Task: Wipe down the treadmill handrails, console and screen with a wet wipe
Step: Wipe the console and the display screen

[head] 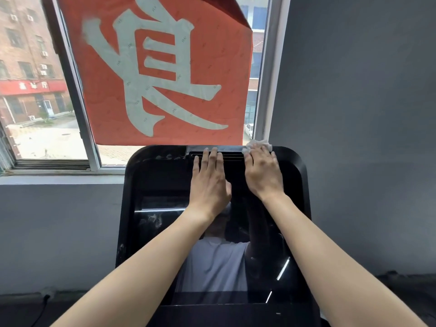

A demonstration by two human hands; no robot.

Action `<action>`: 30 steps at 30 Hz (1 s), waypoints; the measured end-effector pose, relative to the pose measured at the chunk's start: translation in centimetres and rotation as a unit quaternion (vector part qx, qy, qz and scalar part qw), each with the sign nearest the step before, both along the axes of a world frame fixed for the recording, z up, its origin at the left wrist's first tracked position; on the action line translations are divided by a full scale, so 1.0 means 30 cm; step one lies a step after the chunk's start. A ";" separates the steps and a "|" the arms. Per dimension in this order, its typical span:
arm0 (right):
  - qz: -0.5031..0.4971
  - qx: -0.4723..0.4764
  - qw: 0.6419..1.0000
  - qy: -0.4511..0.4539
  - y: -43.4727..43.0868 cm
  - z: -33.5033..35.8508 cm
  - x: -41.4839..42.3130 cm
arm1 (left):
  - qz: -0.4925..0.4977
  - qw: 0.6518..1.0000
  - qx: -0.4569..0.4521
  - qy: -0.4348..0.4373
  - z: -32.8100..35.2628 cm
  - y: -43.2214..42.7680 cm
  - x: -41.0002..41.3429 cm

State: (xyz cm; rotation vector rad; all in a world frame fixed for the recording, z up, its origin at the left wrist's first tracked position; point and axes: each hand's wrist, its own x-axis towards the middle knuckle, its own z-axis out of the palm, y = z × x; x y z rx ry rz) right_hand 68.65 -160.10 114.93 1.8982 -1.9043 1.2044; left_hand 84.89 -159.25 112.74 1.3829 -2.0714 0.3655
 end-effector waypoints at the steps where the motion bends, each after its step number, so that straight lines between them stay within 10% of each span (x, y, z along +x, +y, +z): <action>1: 0.007 -0.001 1.000 0.009 0.004 -0.004 -0.005 | -0.005 1.000 -0.002 -0.003 0.004 0.002 -0.011; 11: -0.080 -0.076 0.993 -0.049 0.046 -0.070 -0.134 | -0.018 1.000 -0.001 -0.019 0.032 0.007 -0.143; 17: 0.065 -0.049 0.994 0.070 0.029 -0.048 -0.097 | -0.018 0.999 -0.009 -0.027 0.030 0.000 -0.136; 30: 0.050 -0.063 0.995 0.062 0.025 -0.058 -0.126 | -0.020 0.999 -0.015 -0.036 0.036 0.018 -0.185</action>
